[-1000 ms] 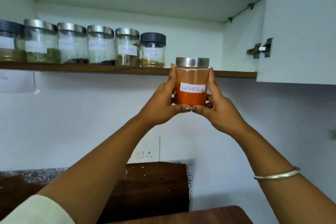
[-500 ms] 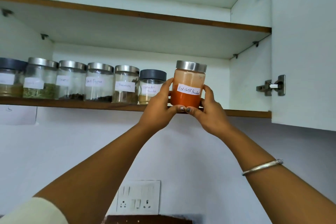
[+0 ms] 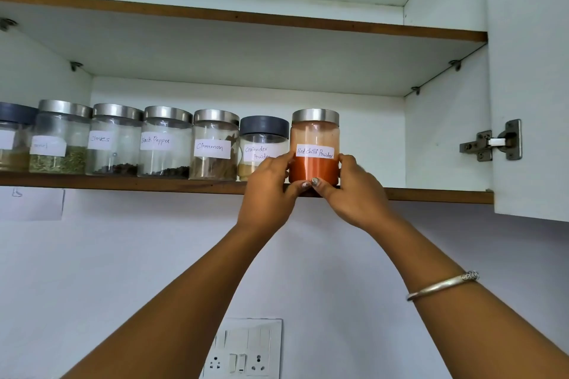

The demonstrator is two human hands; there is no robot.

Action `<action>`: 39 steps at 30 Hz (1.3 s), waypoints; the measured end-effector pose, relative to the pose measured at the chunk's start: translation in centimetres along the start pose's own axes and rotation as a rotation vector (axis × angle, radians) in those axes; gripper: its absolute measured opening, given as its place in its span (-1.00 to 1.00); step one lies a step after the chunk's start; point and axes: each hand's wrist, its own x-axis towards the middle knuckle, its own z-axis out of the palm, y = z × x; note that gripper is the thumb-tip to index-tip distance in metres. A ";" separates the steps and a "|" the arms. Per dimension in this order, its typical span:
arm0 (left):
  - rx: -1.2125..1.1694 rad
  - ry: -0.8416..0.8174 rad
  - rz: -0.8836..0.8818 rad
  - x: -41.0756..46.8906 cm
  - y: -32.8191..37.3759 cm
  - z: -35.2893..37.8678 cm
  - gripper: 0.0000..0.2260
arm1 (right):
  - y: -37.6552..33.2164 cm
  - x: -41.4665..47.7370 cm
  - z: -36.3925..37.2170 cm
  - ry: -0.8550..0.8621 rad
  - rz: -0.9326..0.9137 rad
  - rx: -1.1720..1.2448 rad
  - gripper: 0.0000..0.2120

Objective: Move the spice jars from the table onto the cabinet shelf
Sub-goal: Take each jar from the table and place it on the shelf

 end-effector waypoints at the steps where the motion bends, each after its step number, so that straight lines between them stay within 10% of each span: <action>1: 0.035 0.017 0.011 -0.1 -0.1 0.2 -0.54 | -0.2 0.0 0.2 0.024 0.010 -0.035 -0.36; 20: 0.335 -0.015 0.033 -0.4 0.2 1.8 -0.67 | -1.2 -1.5 3.3 0.272 0.025 -0.292 -0.52; 39: 0.383 -0.312 0.053 -1.0 1.0 -1.1 -0.51 | -3.0 -3.9 2.0 0.012 0.064 -0.201 -0.21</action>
